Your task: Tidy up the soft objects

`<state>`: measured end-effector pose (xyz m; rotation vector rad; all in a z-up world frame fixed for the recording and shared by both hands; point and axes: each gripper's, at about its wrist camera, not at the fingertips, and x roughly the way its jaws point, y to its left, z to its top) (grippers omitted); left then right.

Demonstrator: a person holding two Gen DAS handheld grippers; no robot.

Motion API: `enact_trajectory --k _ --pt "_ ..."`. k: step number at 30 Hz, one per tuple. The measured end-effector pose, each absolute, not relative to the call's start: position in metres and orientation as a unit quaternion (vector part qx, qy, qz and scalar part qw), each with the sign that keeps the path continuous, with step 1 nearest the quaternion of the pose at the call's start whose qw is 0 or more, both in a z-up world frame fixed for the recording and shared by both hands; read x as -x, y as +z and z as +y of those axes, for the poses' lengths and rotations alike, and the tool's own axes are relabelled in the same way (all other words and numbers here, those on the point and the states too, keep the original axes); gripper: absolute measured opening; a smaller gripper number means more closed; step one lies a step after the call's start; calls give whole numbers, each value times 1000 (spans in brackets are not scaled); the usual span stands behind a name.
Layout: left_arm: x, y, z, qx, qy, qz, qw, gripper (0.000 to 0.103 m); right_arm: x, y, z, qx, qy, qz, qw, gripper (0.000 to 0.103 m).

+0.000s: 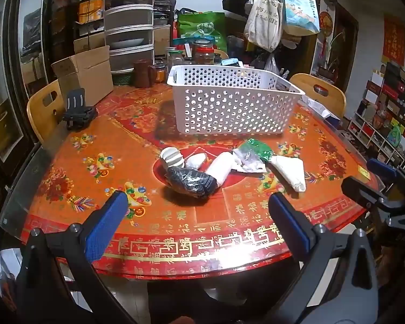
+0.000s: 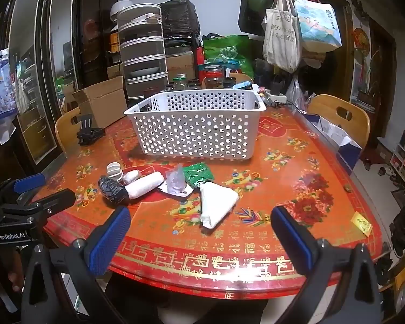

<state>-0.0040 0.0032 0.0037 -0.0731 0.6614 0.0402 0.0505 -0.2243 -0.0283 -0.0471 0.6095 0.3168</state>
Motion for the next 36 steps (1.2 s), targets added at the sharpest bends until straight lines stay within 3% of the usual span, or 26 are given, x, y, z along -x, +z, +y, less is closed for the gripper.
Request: enact_trajectory --k 36 --pt "8 1 9 39 29 327 944 103 -50 -32 -222 23 161 302 939 103"
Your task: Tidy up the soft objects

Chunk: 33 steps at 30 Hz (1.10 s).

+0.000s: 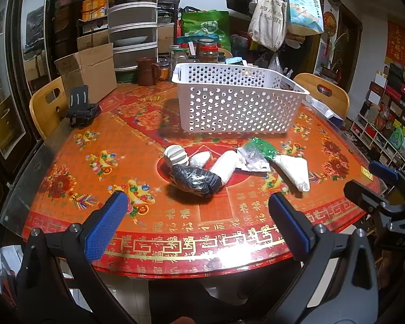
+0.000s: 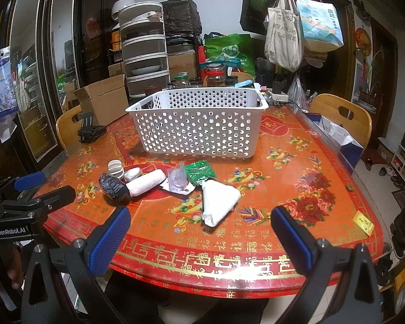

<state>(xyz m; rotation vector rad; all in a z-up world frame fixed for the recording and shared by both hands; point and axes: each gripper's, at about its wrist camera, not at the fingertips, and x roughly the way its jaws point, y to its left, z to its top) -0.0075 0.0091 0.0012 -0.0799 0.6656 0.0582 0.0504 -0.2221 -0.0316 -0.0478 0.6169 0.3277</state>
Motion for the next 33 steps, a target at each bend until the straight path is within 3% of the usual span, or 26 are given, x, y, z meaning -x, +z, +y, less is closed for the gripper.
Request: enact_trajectory --k 33 --pt "6 -1 10 39 28 329 943 103 -51 -34 -222 23 160 304 939 103"
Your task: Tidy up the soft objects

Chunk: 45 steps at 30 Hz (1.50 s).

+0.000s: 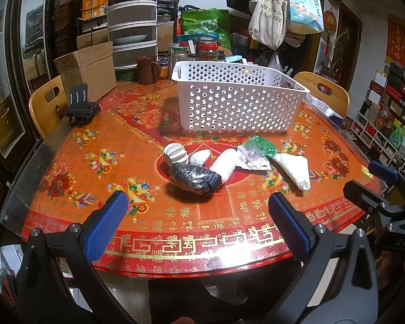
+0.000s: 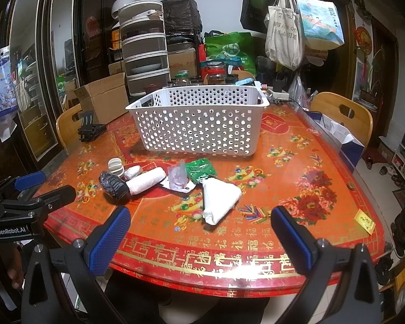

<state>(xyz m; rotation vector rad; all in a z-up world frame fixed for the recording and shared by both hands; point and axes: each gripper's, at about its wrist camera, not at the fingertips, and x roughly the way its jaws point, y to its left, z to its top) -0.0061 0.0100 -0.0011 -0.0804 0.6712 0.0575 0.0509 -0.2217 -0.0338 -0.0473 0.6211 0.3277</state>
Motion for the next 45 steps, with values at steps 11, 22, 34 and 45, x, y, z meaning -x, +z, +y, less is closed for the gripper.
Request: enact_trajectory --k 11,22,34,45 --pt "6 -1 10 40 28 329 943 103 -51 -39 -220 23 161 306 938 103" --pt "-7 -26 23 55 41 327 943 103 -64 -55 -223 20 155 314 936 103" --pt "-73 -84 46 89 13 398 913 103 -117 -103 -218 24 170 364 915 86" --pt "-105 -94 28 73 -14 399 914 88 -140 -119 -214 31 177 386 905 73"
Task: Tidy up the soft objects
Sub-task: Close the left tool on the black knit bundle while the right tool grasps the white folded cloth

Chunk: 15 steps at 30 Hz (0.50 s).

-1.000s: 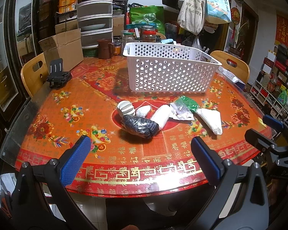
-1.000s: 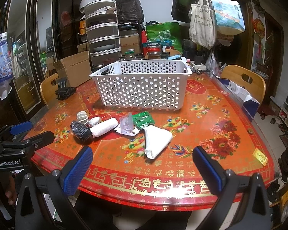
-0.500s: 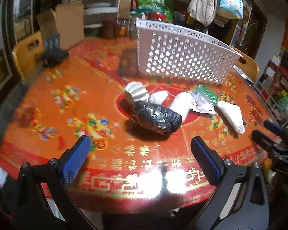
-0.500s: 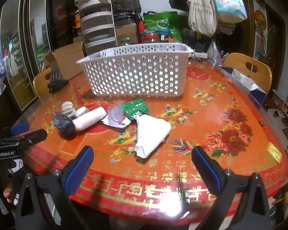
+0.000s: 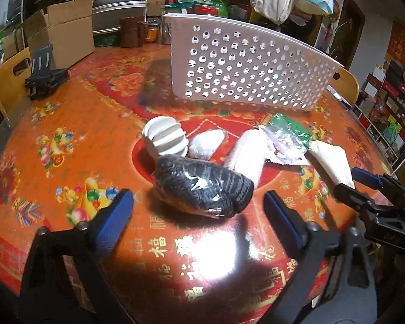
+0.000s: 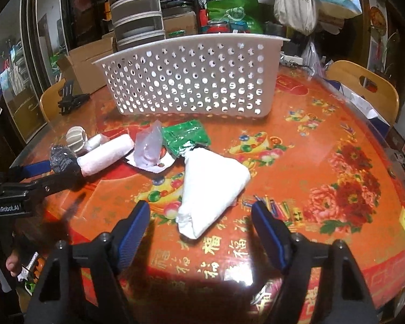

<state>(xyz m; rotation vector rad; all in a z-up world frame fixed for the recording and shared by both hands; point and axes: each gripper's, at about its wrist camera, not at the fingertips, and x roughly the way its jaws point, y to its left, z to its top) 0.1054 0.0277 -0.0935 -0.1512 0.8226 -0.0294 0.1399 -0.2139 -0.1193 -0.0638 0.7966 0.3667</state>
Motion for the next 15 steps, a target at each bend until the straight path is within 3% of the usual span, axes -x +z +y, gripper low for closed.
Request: enact_trajectory --k 2,4,9,15 --pt "-106 -93 27 74 -17 400 913 72 -142 -122 -213 32 181 388 903 70" --pt "-105 -94 27 74 -21 400 913 67 -144 -123 -213 35 180 386 904 68" --pt "-100 -93 27 72 -23 393 917 64 -146 -123 -209 51 173 383 906 46" --pt "-90 -89 33 74 -25 381 921 62 -145 -121 -208 54 172 382 907 35"
